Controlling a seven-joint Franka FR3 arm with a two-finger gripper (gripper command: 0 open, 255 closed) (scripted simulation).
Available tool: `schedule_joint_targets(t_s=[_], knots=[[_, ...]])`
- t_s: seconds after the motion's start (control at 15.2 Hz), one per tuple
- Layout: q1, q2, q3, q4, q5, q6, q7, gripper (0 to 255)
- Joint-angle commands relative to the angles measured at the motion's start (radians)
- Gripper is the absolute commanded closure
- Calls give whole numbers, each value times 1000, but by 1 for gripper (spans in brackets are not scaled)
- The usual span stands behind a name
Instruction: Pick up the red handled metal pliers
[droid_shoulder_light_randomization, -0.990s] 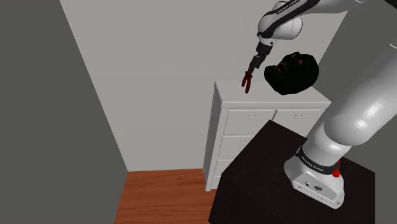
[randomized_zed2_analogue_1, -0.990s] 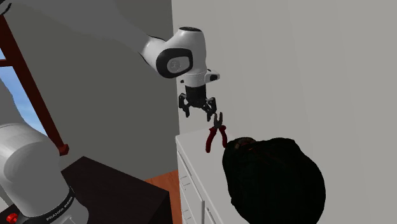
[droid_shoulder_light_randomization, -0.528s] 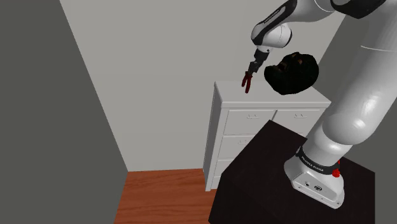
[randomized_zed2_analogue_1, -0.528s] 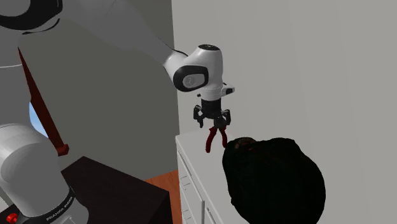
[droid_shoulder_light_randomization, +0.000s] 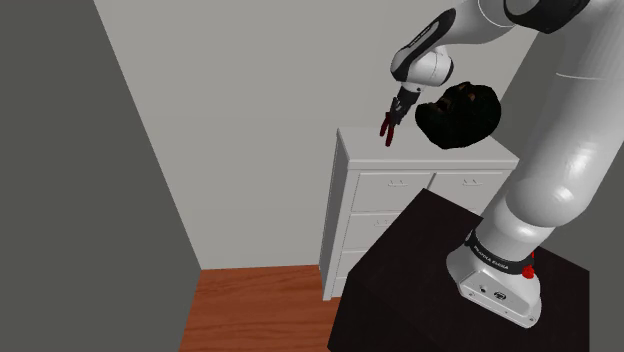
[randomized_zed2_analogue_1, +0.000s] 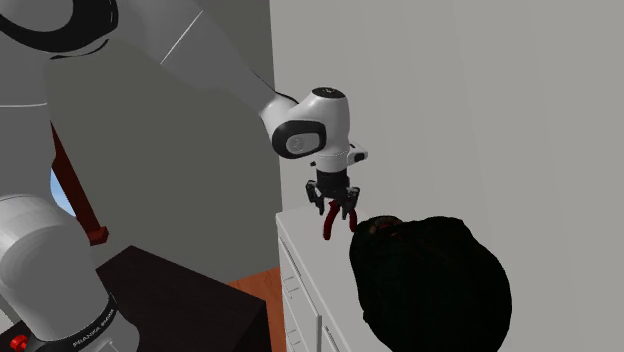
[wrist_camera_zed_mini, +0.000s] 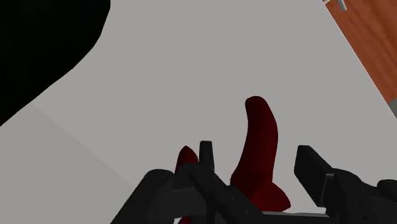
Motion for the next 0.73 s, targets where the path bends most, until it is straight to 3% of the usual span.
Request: schedule_joint_targets(t_s=[0.0, 0.66], knots=[[0, 1, 1, -2, 2, 3, -1, 255], [5, -18, -7, 6, -19, -20, 15, 255]])
